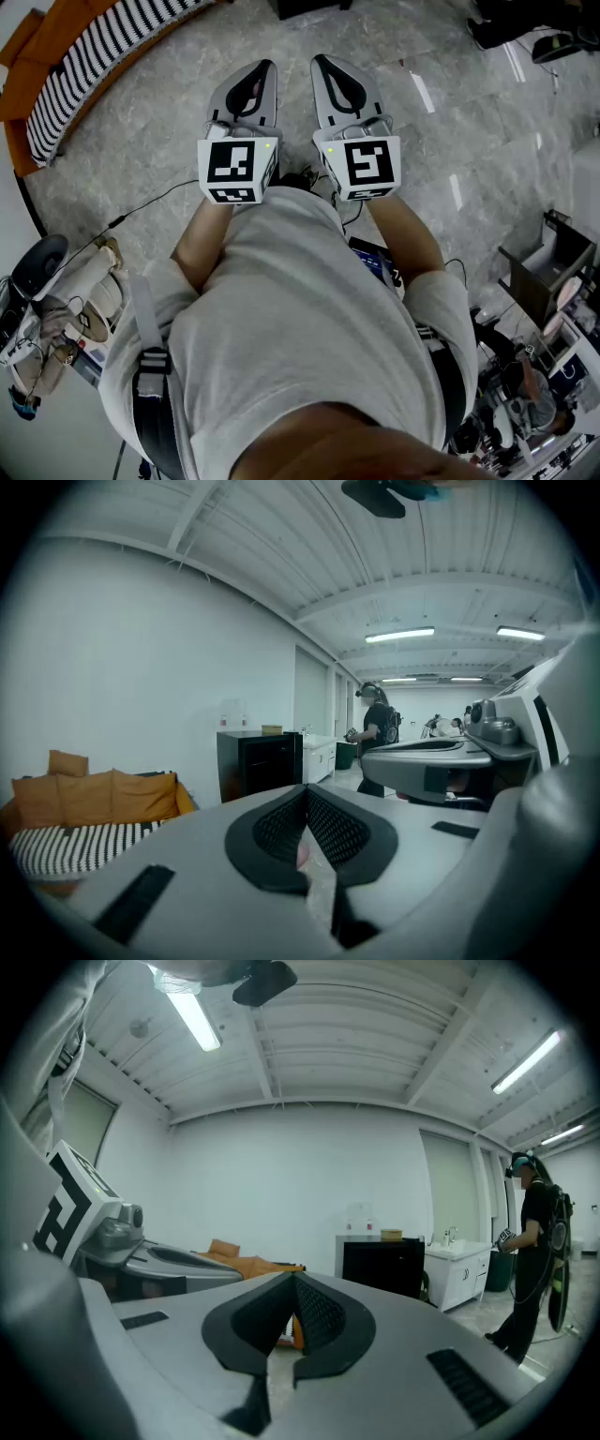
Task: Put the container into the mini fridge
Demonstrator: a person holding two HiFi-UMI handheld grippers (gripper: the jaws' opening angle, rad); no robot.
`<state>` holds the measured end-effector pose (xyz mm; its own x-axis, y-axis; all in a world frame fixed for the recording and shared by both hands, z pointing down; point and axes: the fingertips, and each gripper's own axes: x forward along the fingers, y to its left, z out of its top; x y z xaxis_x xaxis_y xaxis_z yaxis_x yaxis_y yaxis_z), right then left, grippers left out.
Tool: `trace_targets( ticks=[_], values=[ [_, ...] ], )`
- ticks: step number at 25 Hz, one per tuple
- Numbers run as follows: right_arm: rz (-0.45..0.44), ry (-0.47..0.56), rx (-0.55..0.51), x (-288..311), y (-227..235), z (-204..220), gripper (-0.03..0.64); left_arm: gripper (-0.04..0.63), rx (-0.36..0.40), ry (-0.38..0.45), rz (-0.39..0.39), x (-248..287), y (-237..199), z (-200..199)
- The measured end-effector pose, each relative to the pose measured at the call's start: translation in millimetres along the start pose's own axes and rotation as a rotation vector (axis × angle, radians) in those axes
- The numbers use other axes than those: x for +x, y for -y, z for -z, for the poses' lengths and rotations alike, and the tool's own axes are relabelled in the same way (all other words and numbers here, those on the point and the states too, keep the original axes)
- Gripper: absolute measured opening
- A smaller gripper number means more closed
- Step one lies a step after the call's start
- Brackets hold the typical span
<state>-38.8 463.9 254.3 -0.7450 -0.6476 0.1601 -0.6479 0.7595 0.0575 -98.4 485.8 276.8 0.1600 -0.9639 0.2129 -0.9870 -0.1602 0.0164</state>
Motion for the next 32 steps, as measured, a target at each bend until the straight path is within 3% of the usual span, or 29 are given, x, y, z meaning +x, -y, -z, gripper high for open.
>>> trace_targets(
  ticks=[6, 13, 15, 18, 20, 25, 32],
  values=[
    [0.018, -0.034, 0.019, 40.6, -8.1, 5.6, 0.037, 0.012, -0.013, 0.004, 0.028, 17.4, -38.7, 3.4],
    [0.058, -0.113, -0.055, 92.8, -9.6, 5.5, 0.04, 0.012, 0.011, 0.006, 0.102, 53.5, -86.9, -13.4],
    [0.068, -0.121, -0.059, 106.9, -17.8, 2.8, 0.04, 0.012, 0.035, 0.001, 0.146, 58.0, -102.3, -18.4],
    [0.054, -0.151, -0.03, 126.8, -32.5, 9.0, 0.04, 0.012, 0.097, -0.043, 0.283, 66.5, -110.5, -10.1],
    [0.058, -0.185, -0.021, 135.1, -31.8, 16.3, 0.04, 0.012, 0.095, -0.055, 0.335, 75.6, -115.1, -3.4],
    [0.112, -0.277, -0.091, 134.8, -22.6, 24.2, 0.04, 0.012, 0.002, -0.041, 0.341, 88.5, -136.1, -1.2],
    [0.108, -0.276, -0.146, 138.5, -12.7, 3.9, 0.04, 0.012, 0.01, 0.007, 0.376, 103.8, -133.6, -16.9]
  ],
)
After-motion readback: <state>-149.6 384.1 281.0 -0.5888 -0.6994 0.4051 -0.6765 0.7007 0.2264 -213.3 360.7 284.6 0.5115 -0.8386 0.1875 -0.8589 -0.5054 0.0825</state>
